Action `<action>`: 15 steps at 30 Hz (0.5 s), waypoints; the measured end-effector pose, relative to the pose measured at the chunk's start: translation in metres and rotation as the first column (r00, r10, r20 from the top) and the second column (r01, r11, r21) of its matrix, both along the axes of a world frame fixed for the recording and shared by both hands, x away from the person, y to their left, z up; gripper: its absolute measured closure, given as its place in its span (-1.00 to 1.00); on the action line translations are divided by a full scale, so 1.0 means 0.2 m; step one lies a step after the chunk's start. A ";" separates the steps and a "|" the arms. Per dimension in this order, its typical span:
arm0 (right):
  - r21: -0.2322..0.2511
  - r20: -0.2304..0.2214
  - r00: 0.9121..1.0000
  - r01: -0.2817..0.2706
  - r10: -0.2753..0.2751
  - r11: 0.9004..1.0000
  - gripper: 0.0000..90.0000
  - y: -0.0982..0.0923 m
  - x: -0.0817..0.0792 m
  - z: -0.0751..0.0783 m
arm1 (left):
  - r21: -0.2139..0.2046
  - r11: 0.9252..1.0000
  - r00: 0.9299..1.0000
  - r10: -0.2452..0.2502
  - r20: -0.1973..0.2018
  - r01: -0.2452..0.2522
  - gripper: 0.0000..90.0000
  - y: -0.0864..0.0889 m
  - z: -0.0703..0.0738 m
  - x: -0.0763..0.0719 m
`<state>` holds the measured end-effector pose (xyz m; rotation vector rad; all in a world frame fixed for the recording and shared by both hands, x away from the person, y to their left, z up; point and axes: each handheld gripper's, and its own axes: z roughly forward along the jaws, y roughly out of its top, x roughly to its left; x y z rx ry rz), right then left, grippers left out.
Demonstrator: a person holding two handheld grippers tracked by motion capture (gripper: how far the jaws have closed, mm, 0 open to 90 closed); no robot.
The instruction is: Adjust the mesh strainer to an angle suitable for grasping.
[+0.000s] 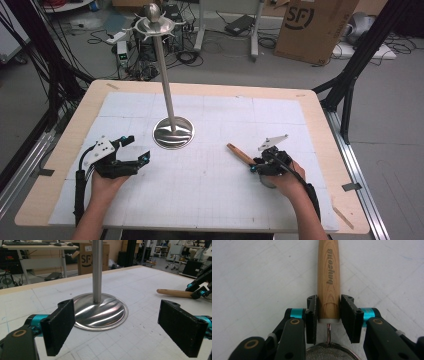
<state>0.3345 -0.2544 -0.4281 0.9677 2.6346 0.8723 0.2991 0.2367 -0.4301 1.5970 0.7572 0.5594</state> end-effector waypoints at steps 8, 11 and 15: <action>-0.056 -0.001 0.998 -0.056 0.056 0.997 0.44 0.05 -0.02 0.03 | -0.002 1.000 1.000 0.004 0.003 -0.004 -0.67 0.00 0.00 0.00; -0.055 -0.013 0.999 -0.048 0.047 0.997 0.42 0.05 -0.01 0.04 | -0.002 1.000 1.000 0.002 0.003 -0.002 -0.67 0.00 0.00 0.00; -0.087 -0.037 0.998 -0.044 0.041 0.995 0.42 0.06 -0.01 0.03 | -0.005 1.000 1.000 0.003 0.004 -0.003 -0.67 0.00 0.00 0.00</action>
